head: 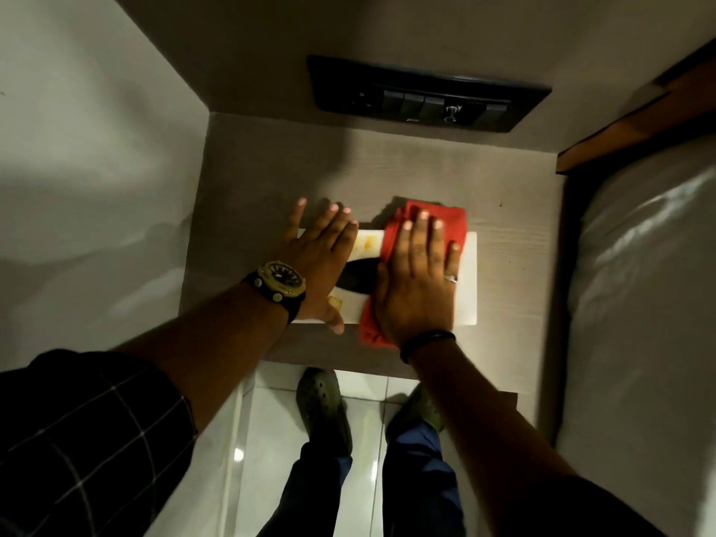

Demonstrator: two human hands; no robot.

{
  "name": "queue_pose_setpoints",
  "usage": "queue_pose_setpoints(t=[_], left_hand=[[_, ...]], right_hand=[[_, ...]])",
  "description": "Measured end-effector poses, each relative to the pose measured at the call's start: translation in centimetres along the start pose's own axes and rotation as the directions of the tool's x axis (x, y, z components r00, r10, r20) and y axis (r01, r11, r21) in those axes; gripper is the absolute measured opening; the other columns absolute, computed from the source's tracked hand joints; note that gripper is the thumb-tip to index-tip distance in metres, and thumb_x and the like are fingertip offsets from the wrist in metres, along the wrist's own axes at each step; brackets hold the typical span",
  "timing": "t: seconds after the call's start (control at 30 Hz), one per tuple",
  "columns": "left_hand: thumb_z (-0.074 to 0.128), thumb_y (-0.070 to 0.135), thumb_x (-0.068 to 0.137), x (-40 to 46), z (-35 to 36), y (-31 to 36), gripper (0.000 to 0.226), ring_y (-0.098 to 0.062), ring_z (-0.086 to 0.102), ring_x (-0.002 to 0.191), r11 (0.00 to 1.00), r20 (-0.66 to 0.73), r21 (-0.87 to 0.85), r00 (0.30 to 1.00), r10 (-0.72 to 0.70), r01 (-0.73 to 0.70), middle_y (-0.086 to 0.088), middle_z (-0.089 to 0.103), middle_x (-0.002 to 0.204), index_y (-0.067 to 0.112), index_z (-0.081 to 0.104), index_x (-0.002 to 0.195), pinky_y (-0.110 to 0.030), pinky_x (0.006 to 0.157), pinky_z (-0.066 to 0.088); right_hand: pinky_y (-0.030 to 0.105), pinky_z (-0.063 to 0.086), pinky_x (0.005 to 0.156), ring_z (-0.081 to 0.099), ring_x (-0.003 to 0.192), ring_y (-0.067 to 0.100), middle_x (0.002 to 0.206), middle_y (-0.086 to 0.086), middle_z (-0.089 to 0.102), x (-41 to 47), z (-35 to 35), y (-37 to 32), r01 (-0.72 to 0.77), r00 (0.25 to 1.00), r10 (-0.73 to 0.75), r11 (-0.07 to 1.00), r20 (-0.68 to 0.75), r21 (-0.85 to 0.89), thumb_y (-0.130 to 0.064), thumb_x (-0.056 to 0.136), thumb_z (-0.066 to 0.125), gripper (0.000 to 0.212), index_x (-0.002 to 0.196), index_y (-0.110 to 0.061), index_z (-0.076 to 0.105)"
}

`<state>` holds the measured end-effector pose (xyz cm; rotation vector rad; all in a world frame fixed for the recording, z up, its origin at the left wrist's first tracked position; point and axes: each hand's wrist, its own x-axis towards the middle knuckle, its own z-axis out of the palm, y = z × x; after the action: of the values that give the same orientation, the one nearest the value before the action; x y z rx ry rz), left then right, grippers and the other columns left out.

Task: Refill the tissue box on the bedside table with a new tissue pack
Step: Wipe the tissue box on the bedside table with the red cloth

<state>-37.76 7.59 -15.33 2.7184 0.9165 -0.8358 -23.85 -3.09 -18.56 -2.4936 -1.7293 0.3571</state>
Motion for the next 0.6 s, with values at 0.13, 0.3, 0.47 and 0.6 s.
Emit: queue_pose_setpoints(t=[0.13,0.3,0.47,0.6], left_hand=[[0.053,0.091,0.05,0.1,0.1,0.1,0.146,-0.027,-0.026,0.14,1.0,0.015,0.022,1.0,0.001,-0.001,-0.012,-0.02,0.158,0.01,-0.021,0.146,-0.055,0.099,-0.032],[0.051,0.093,0.046,0.0,0.1,-0.1,0.148,-0.024,-0.031,0.138,1.0,0.024,0.006,1.0,0.013,-0.013,-0.009,-0.026,0.156,0.013,-0.034,0.137,-0.054,0.104,-0.029],[0.053,0.092,0.047,0.0,0.0,-0.1,0.15,-0.025,-0.032,0.136,0.999,0.019,0.009,0.999,0.031,-0.031,-0.011,-0.025,0.157,0.01,-0.033,0.139,-0.048,0.101,-0.033],[0.052,0.092,0.047,0.1,0.3,-0.1,0.151,-0.026,-0.031,0.137,0.999,-0.002,0.016,0.999,0.039,-0.039,-0.013,-0.023,0.157,0.008,-0.03,0.141,-0.047,0.107,-0.027]], right_hand=[[0.052,0.008,0.119,0.018,0.147,0.032,0.158,0.015,0.023,-0.4,0.3,-1.8,0.101,0.994,-0.102,0.995,0.048,0.02,-0.039,0.097,0.034,0.062,0.15,-0.007,0.026],[0.05,0.006,0.119,0.013,0.148,0.03,0.16,0.013,0.017,-1.0,-0.5,4.1,0.221,0.972,-0.218,0.975,0.086,-0.025,-0.045,0.097,0.03,0.066,0.152,-0.01,0.02],[0.05,0.007,0.12,0.005,0.149,0.029,0.16,0.014,0.011,-1.5,-1.0,6.7,0.103,0.993,-0.098,0.992,0.072,-0.069,-0.046,0.098,0.022,0.066,0.153,-0.008,0.015],[0.053,0.007,0.119,0.013,0.147,0.037,0.158,0.02,0.018,-1.2,-0.7,3.4,-0.115,0.993,0.115,0.993,0.007,-0.04,-0.042,0.099,0.029,0.065,0.151,-0.003,0.021]])
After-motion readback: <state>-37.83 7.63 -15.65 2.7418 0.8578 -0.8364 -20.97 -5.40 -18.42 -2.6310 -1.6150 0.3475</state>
